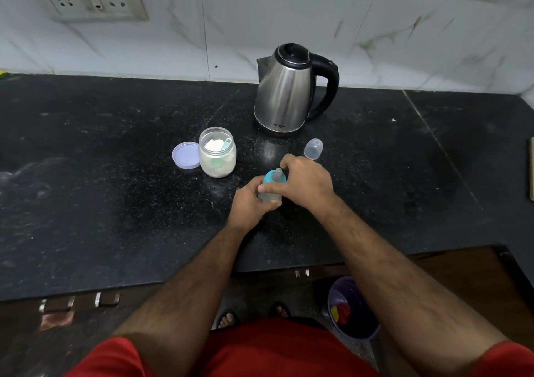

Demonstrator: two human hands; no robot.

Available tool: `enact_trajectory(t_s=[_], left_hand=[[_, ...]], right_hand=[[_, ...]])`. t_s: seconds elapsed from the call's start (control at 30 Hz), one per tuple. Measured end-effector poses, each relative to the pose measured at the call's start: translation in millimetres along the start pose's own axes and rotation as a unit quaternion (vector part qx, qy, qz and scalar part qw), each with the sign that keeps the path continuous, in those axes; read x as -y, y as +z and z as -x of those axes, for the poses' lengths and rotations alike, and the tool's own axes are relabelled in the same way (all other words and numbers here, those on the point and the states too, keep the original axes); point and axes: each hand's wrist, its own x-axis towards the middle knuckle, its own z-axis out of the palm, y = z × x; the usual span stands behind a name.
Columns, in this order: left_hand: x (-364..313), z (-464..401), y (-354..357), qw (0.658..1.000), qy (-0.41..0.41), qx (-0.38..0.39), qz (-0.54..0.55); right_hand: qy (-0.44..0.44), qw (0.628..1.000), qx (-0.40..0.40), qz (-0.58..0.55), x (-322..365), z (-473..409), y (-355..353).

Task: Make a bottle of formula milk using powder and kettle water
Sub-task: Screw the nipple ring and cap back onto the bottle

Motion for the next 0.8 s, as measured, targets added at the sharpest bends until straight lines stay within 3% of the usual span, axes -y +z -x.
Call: enact_trajectory(t_s=[0.2,0.3,0.5,0.67,0.8], left_hand=[[3,-1,0,1.000,0.001,0.007,-0.001],[3,-2,0,1.000,-0.003,0.006,-0.004],[0,-1,0,1.000,-0.003,0.001,-0.004],[2,-1,0,1.000,-0.005,0.006,-0.002],[1,-1,0,1.000,-0.001,0.006,-0.002]], right_hand=[[-0.104,0.978,0.127,-0.129,-15,-10,-11],[-0.098,0.984,0.086,-0.122,-16,-12,-1],[-0.040,0.999,0.003,0.027,-5,-5,7],[-0.101,0.983,0.116,-0.098,-14,-12,-7],[-0.096,0.988,0.075,-0.095,-16,-13,-4]])
